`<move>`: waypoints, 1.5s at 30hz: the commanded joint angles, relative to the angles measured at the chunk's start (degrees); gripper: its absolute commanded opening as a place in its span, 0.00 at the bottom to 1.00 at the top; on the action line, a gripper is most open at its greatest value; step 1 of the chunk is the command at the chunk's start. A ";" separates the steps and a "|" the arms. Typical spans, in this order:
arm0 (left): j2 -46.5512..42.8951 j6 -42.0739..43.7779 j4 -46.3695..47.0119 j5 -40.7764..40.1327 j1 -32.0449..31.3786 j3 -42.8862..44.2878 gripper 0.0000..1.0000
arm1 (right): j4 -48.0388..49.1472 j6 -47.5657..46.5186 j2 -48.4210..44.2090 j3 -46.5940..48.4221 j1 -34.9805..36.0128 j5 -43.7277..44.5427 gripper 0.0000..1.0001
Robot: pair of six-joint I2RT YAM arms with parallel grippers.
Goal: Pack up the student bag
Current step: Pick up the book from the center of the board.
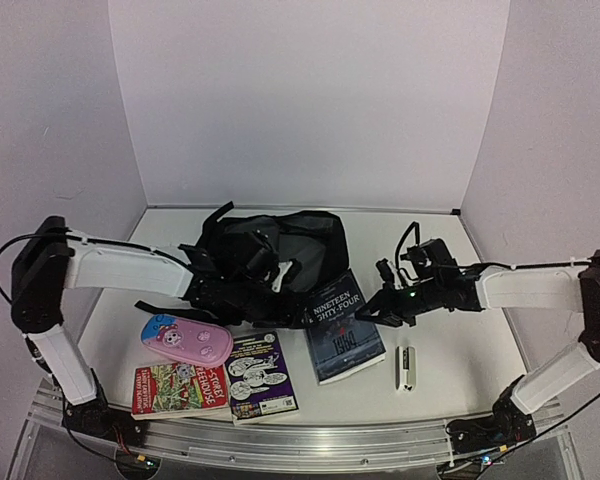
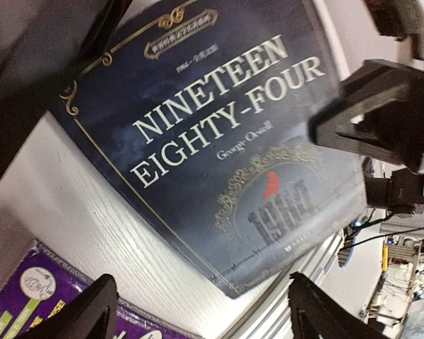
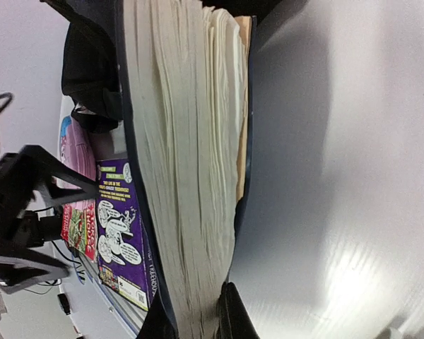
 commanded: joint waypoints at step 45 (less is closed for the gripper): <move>-10.55 17.39 -4.49 28.43 9.12 7.21 0.00 | -17.84 -21.10 -6.62 24.02 5.14 -5.47 0.19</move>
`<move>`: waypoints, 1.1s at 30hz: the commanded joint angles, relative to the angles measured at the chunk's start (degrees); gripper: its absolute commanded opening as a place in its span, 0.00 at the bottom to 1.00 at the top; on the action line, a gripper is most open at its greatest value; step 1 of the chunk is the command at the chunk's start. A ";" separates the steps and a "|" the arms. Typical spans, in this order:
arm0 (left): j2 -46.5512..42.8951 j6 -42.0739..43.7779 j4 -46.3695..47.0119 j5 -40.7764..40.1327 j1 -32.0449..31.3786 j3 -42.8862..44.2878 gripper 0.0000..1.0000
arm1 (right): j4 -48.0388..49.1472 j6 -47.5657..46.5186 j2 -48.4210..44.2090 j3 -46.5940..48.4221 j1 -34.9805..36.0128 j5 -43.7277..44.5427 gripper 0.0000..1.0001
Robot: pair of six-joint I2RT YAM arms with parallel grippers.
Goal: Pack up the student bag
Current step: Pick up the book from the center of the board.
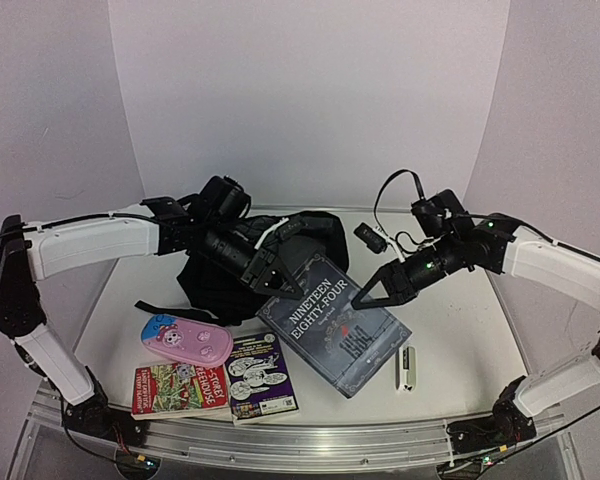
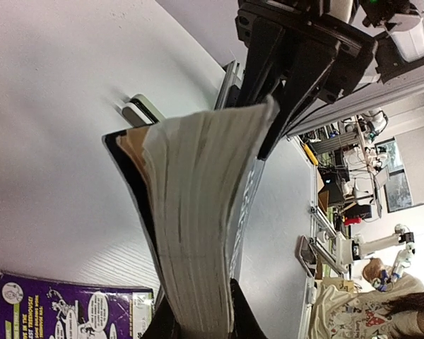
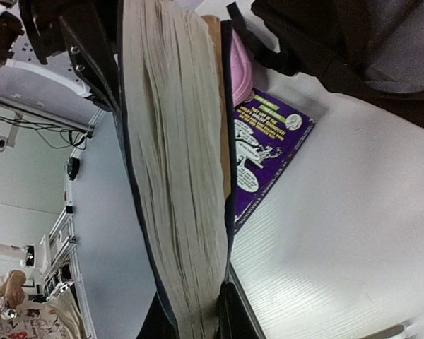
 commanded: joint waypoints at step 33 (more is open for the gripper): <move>-20.87 -30.74 47.43 3.85 16.35 -19.65 0.00 | 59.59 36.47 7.89 -8.14 0.24 5.71 0.76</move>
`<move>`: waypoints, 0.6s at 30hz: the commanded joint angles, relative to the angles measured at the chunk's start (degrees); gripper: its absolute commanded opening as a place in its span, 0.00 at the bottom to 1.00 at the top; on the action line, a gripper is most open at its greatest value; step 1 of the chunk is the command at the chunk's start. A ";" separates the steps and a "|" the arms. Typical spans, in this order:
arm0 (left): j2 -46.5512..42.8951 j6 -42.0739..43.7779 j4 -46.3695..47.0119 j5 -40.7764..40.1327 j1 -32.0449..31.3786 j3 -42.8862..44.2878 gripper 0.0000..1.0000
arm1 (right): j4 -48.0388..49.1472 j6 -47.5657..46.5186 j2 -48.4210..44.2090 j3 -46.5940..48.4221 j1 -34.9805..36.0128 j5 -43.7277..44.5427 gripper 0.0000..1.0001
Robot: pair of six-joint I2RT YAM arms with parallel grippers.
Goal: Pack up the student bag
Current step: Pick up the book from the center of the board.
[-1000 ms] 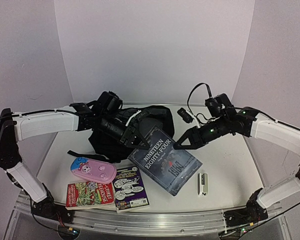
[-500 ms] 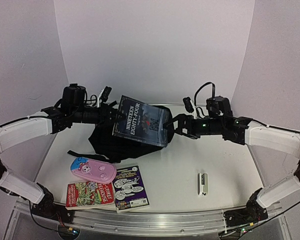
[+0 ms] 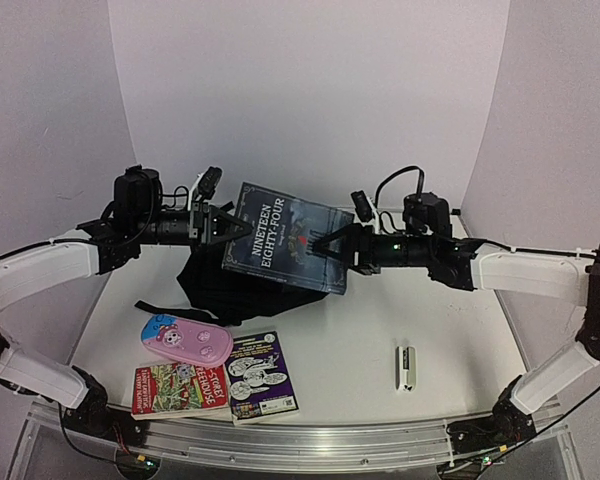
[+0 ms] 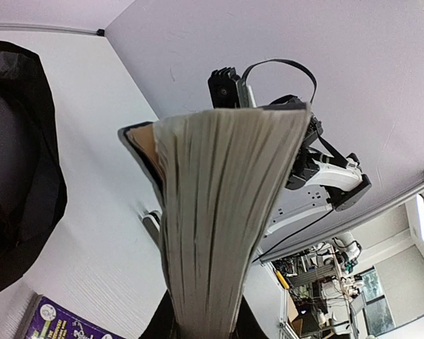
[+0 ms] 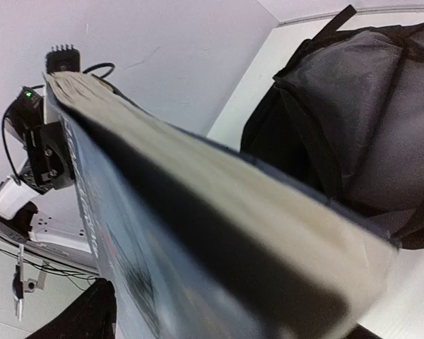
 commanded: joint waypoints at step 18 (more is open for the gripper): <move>4.18 12.87 -22.91 -17.01 0.61 13.15 0.62 | 5.16 3.62 -8.50 -2.83 -0.23 15.84 0.00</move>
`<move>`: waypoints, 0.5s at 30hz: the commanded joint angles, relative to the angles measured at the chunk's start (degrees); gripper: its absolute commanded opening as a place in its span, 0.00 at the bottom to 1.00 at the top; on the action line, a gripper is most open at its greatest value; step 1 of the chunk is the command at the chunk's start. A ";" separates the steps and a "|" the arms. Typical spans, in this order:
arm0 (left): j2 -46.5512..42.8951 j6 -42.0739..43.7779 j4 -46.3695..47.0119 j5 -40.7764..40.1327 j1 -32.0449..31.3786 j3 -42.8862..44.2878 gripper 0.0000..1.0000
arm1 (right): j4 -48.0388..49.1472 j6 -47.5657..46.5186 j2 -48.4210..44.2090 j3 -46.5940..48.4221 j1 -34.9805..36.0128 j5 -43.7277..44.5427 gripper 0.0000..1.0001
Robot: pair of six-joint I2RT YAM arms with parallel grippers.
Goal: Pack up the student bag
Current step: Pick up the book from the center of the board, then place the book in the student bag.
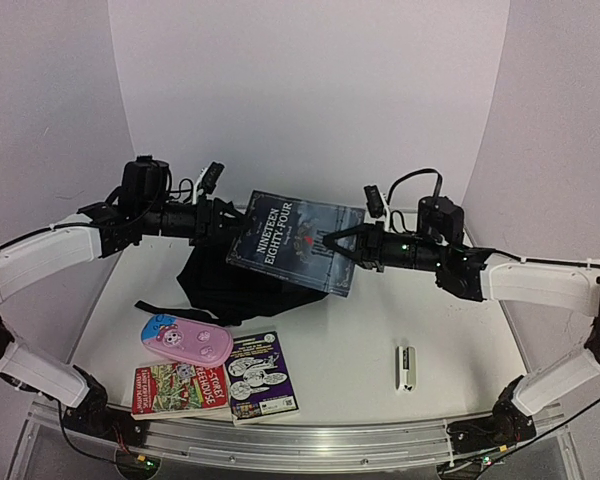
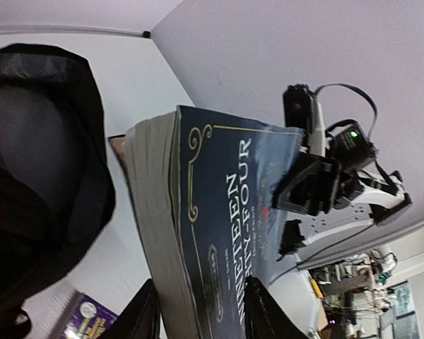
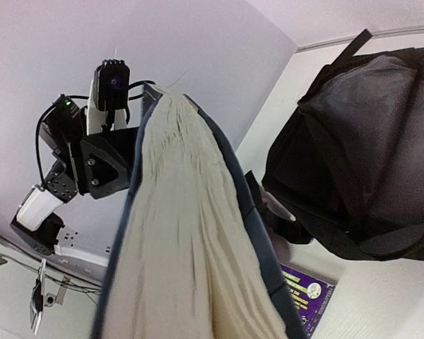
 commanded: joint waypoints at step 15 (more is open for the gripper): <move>12.98 -1.34 -16.99 -26.05 2.11 10.62 0.99 | -24.59 -14.21 9.42 20.56 -9.73 19.51 0.00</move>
